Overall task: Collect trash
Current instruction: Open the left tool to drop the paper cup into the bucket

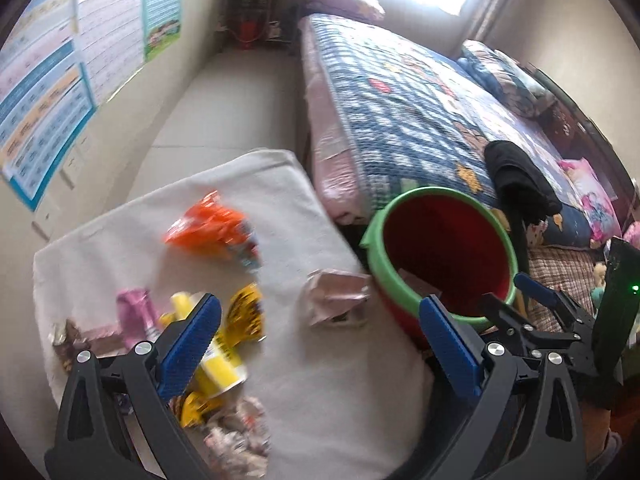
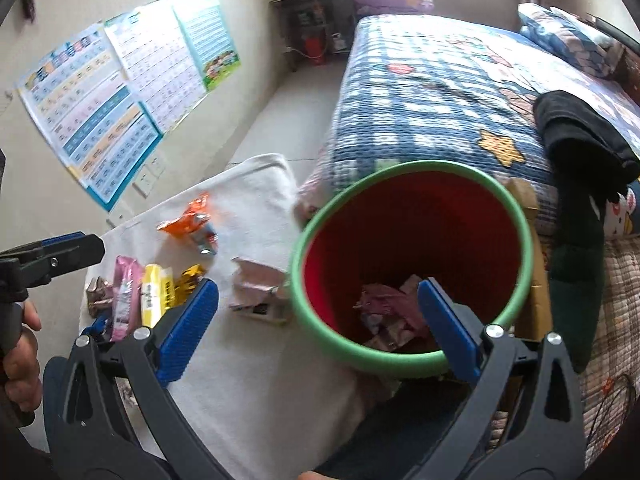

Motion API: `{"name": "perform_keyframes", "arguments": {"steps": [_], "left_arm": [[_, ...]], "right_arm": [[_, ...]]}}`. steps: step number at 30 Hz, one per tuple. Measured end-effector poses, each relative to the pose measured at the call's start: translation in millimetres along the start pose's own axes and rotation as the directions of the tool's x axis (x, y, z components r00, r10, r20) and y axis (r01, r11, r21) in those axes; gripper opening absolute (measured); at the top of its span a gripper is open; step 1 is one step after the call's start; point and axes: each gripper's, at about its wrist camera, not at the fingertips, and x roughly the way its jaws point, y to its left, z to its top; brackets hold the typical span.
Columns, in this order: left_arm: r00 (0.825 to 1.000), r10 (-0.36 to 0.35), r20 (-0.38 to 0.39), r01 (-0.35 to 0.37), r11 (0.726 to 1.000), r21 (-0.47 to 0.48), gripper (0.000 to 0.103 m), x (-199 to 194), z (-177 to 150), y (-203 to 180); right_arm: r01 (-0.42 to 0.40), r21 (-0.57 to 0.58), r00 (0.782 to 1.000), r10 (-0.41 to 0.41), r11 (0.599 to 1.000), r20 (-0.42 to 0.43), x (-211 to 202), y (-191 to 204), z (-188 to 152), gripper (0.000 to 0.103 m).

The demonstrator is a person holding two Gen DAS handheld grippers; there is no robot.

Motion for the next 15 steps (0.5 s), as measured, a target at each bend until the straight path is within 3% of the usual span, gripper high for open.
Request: {"name": "perform_keyframes", "arguments": {"steps": [15], "left_arm": [[0.995, 0.099, -0.023, -0.101, 0.981, -0.167, 0.095, -26, -66, 101]], "right_arm": [[-0.097, -0.131, 0.993, 0.087, 0.987, -0.078, 19, 86, -26, 0.098]]}}
